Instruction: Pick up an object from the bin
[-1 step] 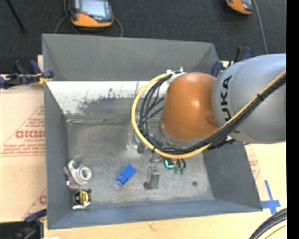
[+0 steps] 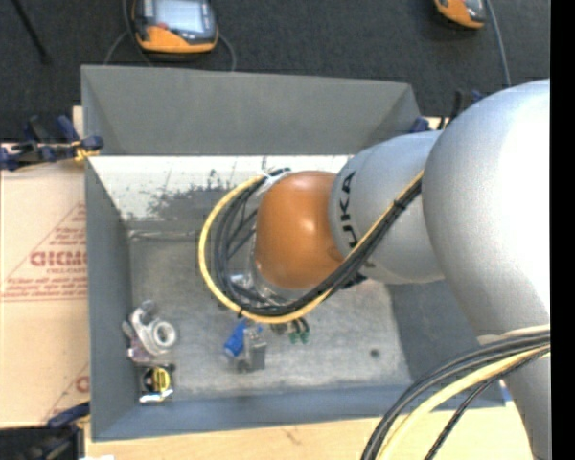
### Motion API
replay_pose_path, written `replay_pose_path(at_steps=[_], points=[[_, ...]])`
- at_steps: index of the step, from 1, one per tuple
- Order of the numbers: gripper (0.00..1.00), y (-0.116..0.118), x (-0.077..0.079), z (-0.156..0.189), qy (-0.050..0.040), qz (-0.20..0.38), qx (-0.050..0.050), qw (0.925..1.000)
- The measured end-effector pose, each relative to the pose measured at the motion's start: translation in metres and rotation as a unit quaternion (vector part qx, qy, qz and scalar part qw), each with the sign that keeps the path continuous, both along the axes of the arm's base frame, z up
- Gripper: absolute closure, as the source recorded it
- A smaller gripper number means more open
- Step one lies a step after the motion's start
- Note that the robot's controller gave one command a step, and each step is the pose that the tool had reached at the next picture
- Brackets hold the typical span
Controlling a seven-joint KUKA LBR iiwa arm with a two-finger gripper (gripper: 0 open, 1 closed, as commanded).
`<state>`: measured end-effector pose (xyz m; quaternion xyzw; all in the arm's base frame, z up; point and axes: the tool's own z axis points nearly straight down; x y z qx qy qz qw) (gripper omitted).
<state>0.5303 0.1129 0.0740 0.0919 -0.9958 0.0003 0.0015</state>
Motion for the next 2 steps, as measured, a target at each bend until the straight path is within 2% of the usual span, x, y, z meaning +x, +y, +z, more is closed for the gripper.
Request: replay_pose_path(at_steps=[1, 2], points=[[1.00, 0.000, 0.002, 0.004, -0.0027, -0.002, 0.001, 1.0000], [1.00, 0.014, 0.004, 0.212, -0.0040, -0.012, 0.000, 0.9999]])
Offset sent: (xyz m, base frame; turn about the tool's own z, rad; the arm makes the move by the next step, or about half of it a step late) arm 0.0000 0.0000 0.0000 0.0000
